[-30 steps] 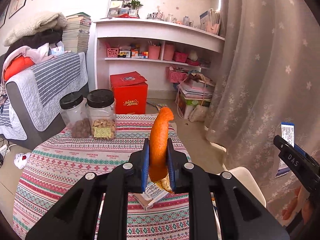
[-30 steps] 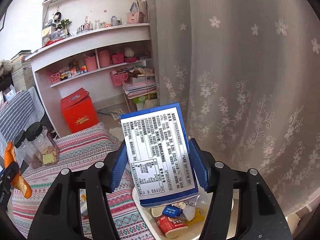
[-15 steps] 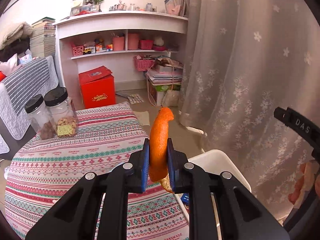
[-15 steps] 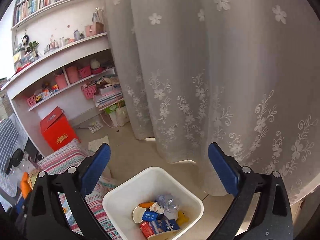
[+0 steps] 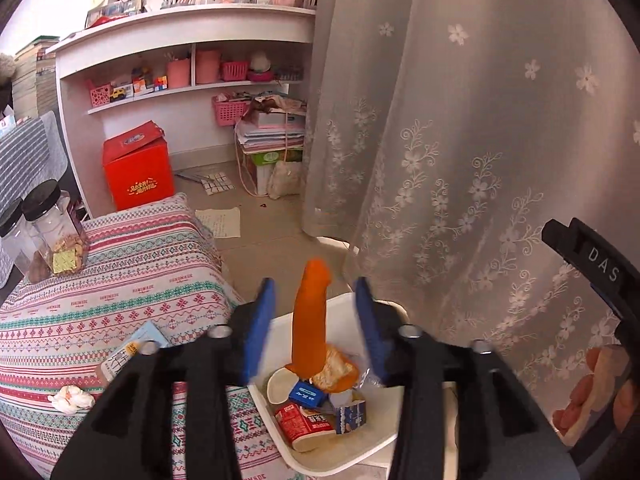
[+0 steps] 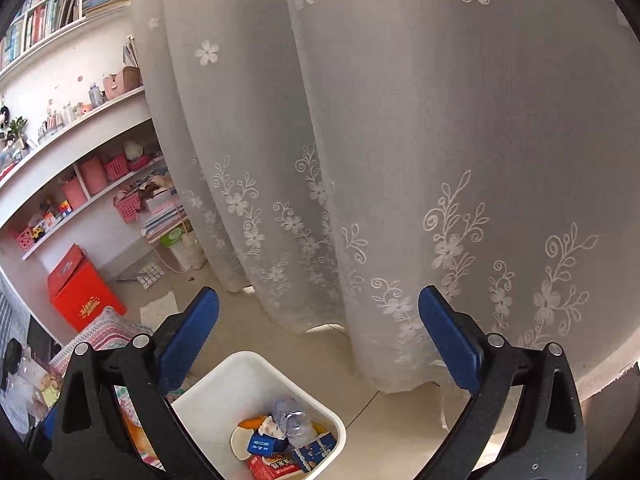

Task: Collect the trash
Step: 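Carry the orange peel over the bin and open the left gripper, then grasp the crumpled white tissue on the table with the left gripper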

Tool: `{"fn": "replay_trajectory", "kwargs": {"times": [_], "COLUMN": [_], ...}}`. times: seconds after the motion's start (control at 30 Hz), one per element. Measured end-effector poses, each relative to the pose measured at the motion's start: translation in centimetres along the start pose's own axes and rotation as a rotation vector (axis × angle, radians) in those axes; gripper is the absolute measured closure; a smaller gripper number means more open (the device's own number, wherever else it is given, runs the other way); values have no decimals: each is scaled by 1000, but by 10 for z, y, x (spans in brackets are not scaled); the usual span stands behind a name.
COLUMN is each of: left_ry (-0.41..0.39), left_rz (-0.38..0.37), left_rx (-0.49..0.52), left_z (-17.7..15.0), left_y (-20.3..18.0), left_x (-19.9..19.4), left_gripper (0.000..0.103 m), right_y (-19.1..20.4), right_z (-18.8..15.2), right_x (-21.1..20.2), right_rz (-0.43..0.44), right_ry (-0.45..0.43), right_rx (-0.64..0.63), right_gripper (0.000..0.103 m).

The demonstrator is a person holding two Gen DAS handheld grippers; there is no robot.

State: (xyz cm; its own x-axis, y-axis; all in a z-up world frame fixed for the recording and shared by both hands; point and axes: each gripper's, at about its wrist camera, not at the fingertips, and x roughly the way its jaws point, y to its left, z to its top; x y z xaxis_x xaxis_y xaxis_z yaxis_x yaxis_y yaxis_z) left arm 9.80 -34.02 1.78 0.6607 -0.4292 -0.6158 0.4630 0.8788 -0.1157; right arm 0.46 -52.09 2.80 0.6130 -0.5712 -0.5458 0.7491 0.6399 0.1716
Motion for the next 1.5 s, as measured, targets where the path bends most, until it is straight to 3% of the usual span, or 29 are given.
{"fn": "replay_trajectory", "kwargs": {"times": [0.03, 0.17, 0.37, 0.73, 1.07, 1.2, 1.37, 1.43, 1.5], "left_ry": [-9, -20, -92, -116, -67, -12, 189, 284, 372], "left_rz": [4, 35, 173, 333, 445, 475, 505, 488, 411], "left_rx": [-6, 27, 32, -26, -92, -119, -84, -64, -61], "left_z": [0, 0, 1, -6, -27, -38, -59, -71, -84], "left_y": [-1, 0, 36, 127, 215, 251, 300, 320, 334], "left_x": [-2, -7, -29, -60, -75, -72, -41, -25, -10], "left_gripper": [30, 28, 15, 14, 14, 11, 11, 11, 11], "right_y": [1, 12, 57, 154, 236, 263, 293, 302, 307], "right_z": [-1, -5, -21, -65, -111, -131, -149, -153, -153], "right_x": [0, -5, -18, -52, -76, -82, -88, -87, -82], "right_rz": [1, 9, 56, 182, 276, 305, 345, 356, 361], "right_ry": [5, -1, -9, -16, 12, 31, 62, 80, 108], "right_rx": [-1, -23, -125, -320, -446, -493, -526, -532, -524], "right_gripper": [7, 7, 7, 7, 7, 7, 7, 7, 7]}}
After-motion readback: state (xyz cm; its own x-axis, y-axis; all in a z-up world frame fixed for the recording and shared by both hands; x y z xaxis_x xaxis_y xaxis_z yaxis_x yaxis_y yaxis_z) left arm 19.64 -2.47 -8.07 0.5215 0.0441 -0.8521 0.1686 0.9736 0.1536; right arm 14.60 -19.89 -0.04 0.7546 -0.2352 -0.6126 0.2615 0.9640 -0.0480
